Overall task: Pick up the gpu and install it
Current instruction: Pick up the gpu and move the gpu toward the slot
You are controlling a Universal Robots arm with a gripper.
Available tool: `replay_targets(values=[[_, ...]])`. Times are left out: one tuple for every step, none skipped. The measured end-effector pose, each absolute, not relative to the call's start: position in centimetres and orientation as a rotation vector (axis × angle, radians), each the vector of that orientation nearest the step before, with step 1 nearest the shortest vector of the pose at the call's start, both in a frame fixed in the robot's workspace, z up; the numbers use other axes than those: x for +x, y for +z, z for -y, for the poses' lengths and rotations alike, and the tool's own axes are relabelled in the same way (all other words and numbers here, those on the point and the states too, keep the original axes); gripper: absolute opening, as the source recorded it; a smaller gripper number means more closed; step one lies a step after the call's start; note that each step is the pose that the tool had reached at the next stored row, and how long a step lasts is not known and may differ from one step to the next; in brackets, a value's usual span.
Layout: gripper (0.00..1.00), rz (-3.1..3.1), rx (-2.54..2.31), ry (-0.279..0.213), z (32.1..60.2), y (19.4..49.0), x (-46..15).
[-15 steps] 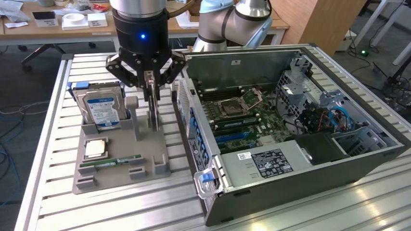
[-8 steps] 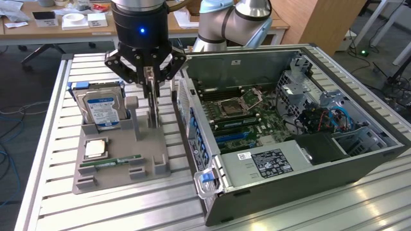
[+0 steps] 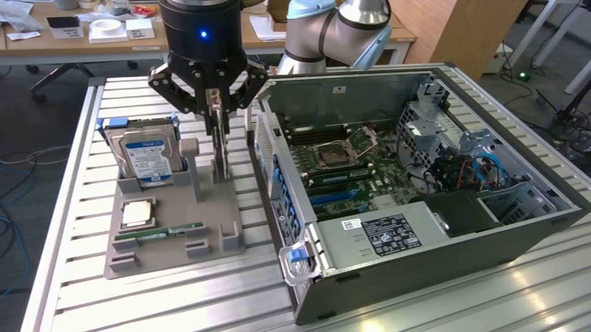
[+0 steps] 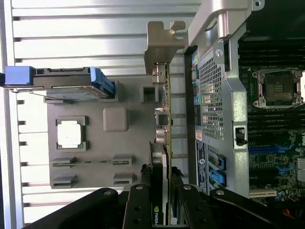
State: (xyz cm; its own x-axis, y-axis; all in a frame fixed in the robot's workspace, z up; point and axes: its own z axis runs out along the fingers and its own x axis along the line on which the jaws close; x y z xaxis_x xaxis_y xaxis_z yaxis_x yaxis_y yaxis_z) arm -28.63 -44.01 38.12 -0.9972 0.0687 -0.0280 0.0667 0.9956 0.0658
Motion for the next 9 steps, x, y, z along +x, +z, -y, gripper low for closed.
replay_targets(values=[[0.27, -3.108, 0.106, 0.102, 44.01, 38.24, -28.63], [0.27, -3.108, 0.106, 0.103, 44.01, 38.35, -28.63], [0.27, -3.108, 0.106, 0.104, 44.01, 38.45, -28.63], [0.27, -3.108, 0.106, 0.105, 44.01, 38.56, -28.63], [0.27, -3.108, 0.106, 0.106, 44.01, 38.65, -28.63], [0.27, -3.108, 0.106, 0.107, 44.01, 38.76, -28.63], [0.27, -3.108, 0.106, 0.108, 44.01, 38.85, -28.63], [0.27, -3.108, 0.106, 0.109, 44.01, 38.95, -28.63], [0.27, -3.108, 0.106, 0.110, 44.01, 39.03, -28.63]])
